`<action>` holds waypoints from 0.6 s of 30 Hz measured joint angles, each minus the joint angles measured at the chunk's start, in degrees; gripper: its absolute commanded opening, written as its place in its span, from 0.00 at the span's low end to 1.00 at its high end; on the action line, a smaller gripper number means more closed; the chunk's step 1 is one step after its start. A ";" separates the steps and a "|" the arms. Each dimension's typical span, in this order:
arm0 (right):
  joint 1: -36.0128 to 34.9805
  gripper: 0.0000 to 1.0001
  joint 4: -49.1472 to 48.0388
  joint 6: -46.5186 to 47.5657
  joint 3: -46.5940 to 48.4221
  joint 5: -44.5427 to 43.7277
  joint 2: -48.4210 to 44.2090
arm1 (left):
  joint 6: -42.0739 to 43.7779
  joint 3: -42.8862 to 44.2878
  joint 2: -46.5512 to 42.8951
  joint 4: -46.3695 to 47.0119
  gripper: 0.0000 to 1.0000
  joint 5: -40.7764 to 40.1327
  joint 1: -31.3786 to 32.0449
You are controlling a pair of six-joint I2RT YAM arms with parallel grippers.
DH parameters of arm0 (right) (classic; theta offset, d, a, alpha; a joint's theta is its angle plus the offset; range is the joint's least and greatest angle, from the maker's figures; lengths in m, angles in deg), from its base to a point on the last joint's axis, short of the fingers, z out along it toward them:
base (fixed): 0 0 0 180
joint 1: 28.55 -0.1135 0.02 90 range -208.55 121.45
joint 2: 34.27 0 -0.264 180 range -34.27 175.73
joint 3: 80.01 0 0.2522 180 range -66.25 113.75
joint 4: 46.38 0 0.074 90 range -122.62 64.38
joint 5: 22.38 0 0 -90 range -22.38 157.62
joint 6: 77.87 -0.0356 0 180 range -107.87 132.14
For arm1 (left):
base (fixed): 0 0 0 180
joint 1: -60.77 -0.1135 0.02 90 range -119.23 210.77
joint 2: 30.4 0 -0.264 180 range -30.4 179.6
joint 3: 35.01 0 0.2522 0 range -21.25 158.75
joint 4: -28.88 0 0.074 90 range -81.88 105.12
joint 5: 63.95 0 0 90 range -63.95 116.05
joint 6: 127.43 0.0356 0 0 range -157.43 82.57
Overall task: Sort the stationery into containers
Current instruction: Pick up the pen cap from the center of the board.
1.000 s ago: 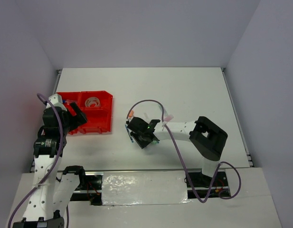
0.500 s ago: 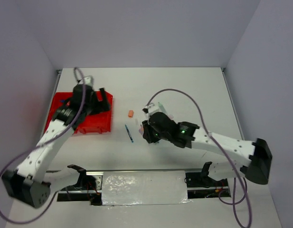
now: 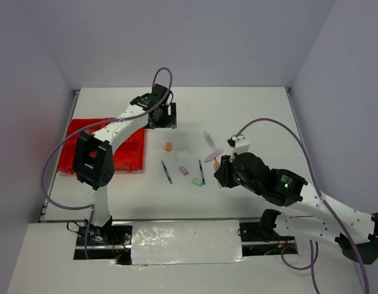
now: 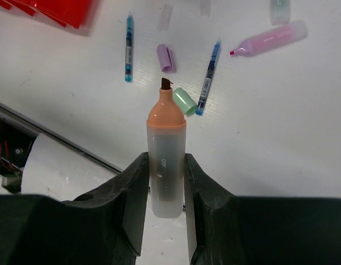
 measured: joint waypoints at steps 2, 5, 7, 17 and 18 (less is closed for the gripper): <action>0.00 0.00 0.31 -0.04 -0.26 0.04 -1.07 | 0.61 0.31 1.77 -0.83 0.92 -0.46 1.03; 0.00 0.00 0.31 -0.04 -0.55 0.20 -1.20 | 0.98 0.37 4.04 -1.81 0.87 -0.96 2.75; 0.00 0.00 0.00 -0.04 -1.18 0.42 -0.87 | 1.51 0.35 5.49 -1.95 0.87 -1.31 3.72; 0.00 0.00 -0.59 -0.02 -3.23 2.69 -0.79 | 1.77 -3.30 7.30 0.22 0.71 -2.12 4.55; 0.00 0.00 -0.76 0.00 -3.23 2.84 -0.79 | 1.84 -3.74 7.65 0.72 0.70 -2.08 4.52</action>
